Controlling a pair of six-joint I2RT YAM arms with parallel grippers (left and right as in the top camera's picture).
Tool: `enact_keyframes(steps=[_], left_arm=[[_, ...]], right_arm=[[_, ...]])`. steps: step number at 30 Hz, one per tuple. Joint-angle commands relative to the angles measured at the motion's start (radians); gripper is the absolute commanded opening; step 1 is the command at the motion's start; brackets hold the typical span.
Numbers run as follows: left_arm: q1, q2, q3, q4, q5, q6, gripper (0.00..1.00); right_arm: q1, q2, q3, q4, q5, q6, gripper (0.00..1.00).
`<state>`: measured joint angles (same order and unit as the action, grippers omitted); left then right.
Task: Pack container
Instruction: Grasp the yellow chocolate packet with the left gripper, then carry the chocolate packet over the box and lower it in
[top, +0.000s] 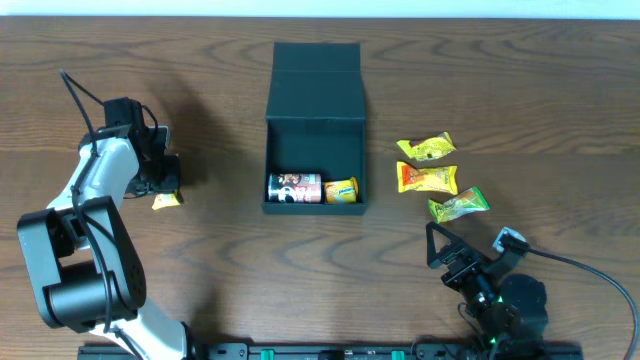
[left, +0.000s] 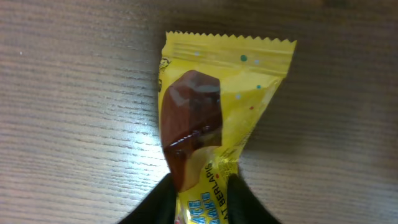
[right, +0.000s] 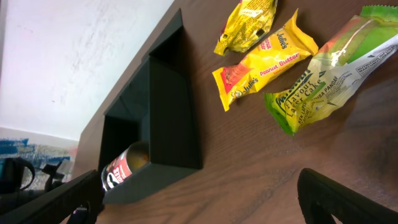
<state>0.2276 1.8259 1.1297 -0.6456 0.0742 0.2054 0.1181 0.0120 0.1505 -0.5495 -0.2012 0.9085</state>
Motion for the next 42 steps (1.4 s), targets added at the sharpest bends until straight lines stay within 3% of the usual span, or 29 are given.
enact_keyframes(steps=[1,3,15,21,25,31,40,42], left_arm=[[0.003,0.014,0.002,0.005,-0.003,0.000,0.18],[0.003,0.015,0.002,0.005,-0.003,-0.001,0.06],[-0.003,0.010,0.051,-0.058,-0.004,-0.119,0.06],[-0.051,0.010,0.310,-0.304,0.001,-0.350,0.06],[-0.094,0.010,0.443,-0.394,0.056,-0.366,0.06],[-0.203,0.010,0.583,-0.431,0.124,-0.376,0.06],[-0.452,0.012,0.594,-0.335,0.110,-0.496,0.06],[-0.503,0.016,0.594,-0.314,0.075,-0.567,0.06]], right_arm=[[0.000,-0.006,-0.001,-0.005,0.018,-0.016,0.99],[0.000,-0.006,-0.001,-0.005,0.022,-0.016,0.99],[0.000,-0.006,-0.001,0.016,0.083,-0.016,0.99],[0.000,0.001,-0.001,0.121,0.060,-0.014,0.99],[0.000,0.020,-0.001,0.155,0.032,0.055,0.99],[0.000,0.028,-0.001,0.153,-0.070,0.124,0.99],[0.000,0.028,-0.001,0.134,-0.223,0.103,0.99],[0.000,0.028,-0.001,0.134,-0.222,0.104,0.99]])
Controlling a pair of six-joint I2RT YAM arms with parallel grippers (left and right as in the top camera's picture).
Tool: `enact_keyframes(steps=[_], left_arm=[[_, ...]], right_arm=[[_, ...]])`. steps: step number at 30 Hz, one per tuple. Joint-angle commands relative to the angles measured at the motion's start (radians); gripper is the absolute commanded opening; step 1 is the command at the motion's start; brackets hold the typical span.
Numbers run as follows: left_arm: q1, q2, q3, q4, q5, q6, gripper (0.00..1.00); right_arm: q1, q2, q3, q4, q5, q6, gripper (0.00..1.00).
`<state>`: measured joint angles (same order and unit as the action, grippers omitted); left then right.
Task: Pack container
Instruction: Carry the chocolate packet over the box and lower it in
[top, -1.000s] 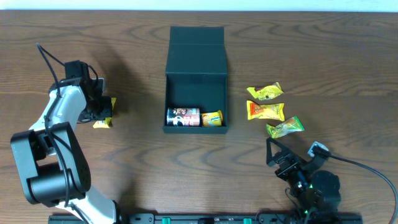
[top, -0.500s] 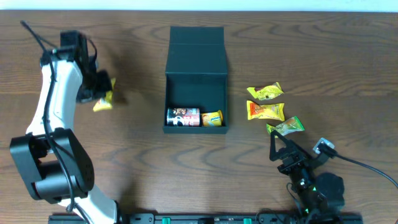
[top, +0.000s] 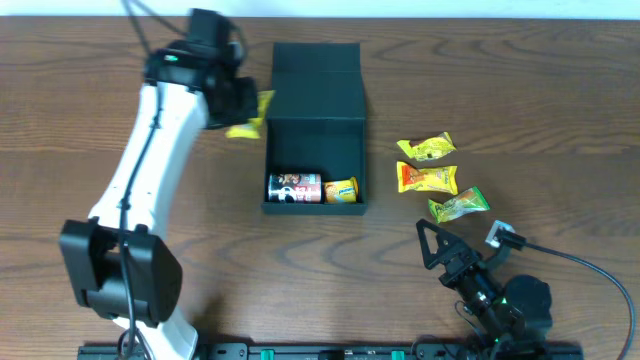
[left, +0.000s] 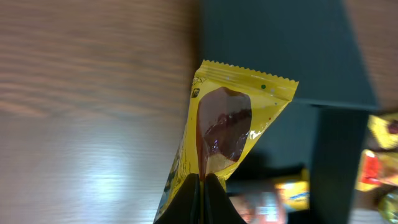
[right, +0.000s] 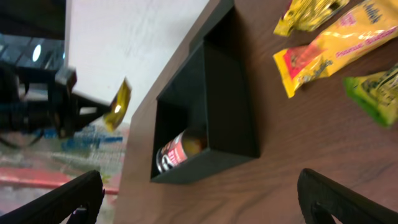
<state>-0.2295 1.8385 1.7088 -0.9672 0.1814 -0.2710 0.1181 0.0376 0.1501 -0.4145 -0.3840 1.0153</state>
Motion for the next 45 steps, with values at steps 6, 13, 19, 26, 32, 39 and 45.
enact_keyframes(steps=[6,13,19,26,32,39,45], left_arm=[[-0.151,0.050,0.013,0.011,-0.093,-0.233,0.06],[-0.188,0.153,0.013,0.012,-0.119,-0.360,0.06],[-0.188,0.204,0.013,0.016,-0.114,-0.365,0.06],[-0.193,0.197,0.014,0.094,-0.040,-0.240,0.06],[-0.229,0.200,0.014,0.165,0.108,0.049,0.06],[-0.262,0.234,0.013,0.137,0.167,0.279,0.06],[-0.268,0.302,0.013,0.108,0.134,0.461,0.06]], right_arm=[[0.000,0.002,-0.001,-0.001,-0.040,-0.003,0.99],[0.000,0.002,-0.001,-0.001,-0.043,-0.003,0.99],[0.000,0.002,-0.001,-0.001,-0.051,-0.003,0.99],[0.000,0.002,-0.001,-0.001,-0.046,-0.003,0.99],[0.000,0.002,-0.001,-0.001,-0.035,-0.003,0.99],[0.000,0.002,-0.001,-0.001,-0.035,-0.003,0.99],[0.000,0.002,-0.001,-0.001,-0.041,-0.002,0.99]])
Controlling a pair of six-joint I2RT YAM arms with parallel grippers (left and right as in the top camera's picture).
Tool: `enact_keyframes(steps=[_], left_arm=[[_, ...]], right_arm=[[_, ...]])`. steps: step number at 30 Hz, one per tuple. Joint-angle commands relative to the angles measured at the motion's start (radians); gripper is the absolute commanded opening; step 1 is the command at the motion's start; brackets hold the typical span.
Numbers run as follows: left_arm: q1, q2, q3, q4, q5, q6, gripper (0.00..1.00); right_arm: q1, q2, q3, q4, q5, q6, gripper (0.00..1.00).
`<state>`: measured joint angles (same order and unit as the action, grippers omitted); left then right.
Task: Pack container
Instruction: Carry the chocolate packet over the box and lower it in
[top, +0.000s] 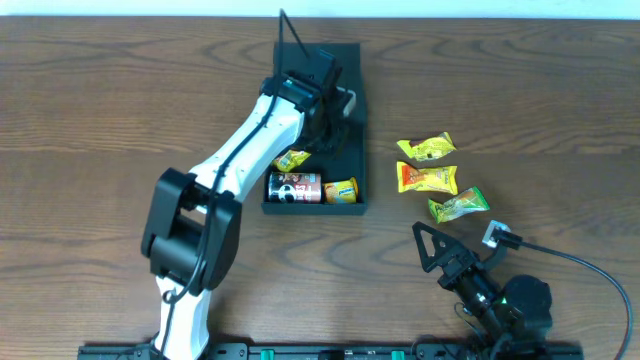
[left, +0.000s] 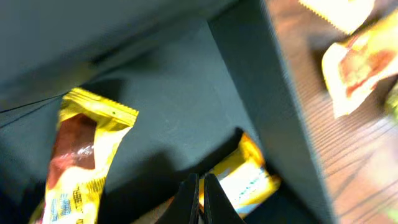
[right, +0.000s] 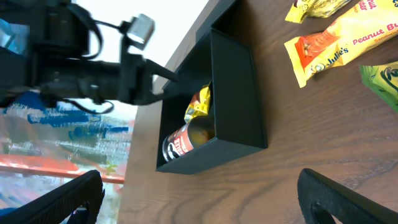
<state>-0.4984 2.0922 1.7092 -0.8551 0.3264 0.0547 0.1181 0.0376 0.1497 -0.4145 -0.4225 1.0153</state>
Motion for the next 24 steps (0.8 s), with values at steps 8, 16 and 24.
enact_keyframes(steps=[8,16,24], left_arm=[[0.008,0.096,0.013,0.050,-0.091,0.174,0.06],[0.008,0.101,0.013,0.066,-0.267,0.174,0.06],[0.008,0.101,0.013,0.066,-0.364,0.174,0.06]], right_arm=[[0.000,0.002,0.000,0.000,-0.023,-0.002,0.99],[0.000,0.002,0.000,-0.001,-0.023,-0.002,0.99],[0.000,0.002,0.000,-0.001,-0.023,-0.003,0.99]])
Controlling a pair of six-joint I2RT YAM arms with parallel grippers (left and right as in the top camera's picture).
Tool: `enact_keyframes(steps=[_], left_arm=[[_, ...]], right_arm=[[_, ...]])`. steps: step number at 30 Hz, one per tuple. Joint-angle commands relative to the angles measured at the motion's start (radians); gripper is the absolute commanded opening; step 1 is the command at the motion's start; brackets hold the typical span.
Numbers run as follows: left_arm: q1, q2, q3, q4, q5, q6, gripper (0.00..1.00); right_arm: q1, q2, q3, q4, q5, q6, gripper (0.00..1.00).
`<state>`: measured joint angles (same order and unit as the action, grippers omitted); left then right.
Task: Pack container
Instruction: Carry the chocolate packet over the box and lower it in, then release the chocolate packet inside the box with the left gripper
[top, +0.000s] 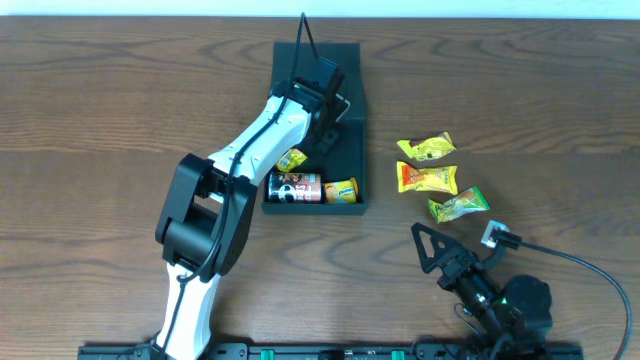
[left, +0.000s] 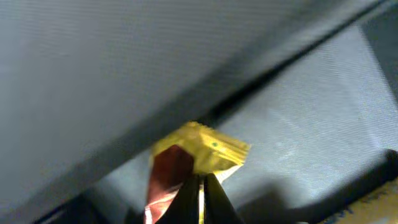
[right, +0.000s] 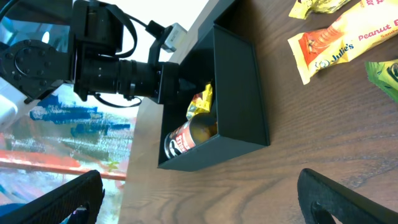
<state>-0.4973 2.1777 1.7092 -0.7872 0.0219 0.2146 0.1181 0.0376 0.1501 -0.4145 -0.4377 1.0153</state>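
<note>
A black box (top: 313, 207) stands open at the table's middle, its lid flat behind it. Inside lie a red-and-black can (top: 294, 187), a small orange packet (top: 341, 190) and the yellow chocolate packet (top: 291, 160), which leans at the left wall. My left gripper (left: 200, 186) is shut inside the box, and the chocolate packet (left: 193, 158) shows just beyond its tips; the overhead view shows them apart. My right gripper (right: 199, 202) stands wide open low over the near right table. It faces the box (right: 242, 93) and holds nothing.
Three snacks lie right of the box: a yellow packet (top: 426, 148), an orange peanut-butter packet (top: 428, 179) and a green cake packet (top: 459, 206). The left arm (top: 255, 140) stretches over the box's left wall.
My left gripper has shifted inside the box, so the chocolate packet now shows straight ahead of its shut tips instead of off to the left. The packet lies where it was. The right arm is unchanged.
My left gripper was shut on the chocolate packet on the table far left of the box. Then it held the packet in the air beside the box's left wall. Then the packet lay in the box, free of the shut fingers, and it stays there.
</note>
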Motion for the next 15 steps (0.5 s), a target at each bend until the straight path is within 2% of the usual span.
enact_keyframes(steps=[1,9,13,15], left_arm=[[0.007,0.016,0.013,-0.002,-0.057,0.013,0.06],[-0.023,0.008,0.023,-0.003,0.055,0.006,0.06],[-0.047,-0.010,0.024,-0.004,0.058,0.007,0.06],[-0.057,-0.011,0.023,-0.003,0.057,0.045,0.06]], right_arm=[[0.000,0.002,-0.001,-0.001,-0.008,-0.003,0.99],[0.000,0.002,-0.001,-0.001,-0.007,-0.003,0.99],[0.000,0.002,-0.001,-0.005,-0.008,-0.003,0.99],[0.000,0.002,-0.001,-0.013,-0.007,-0.003,0.99]])
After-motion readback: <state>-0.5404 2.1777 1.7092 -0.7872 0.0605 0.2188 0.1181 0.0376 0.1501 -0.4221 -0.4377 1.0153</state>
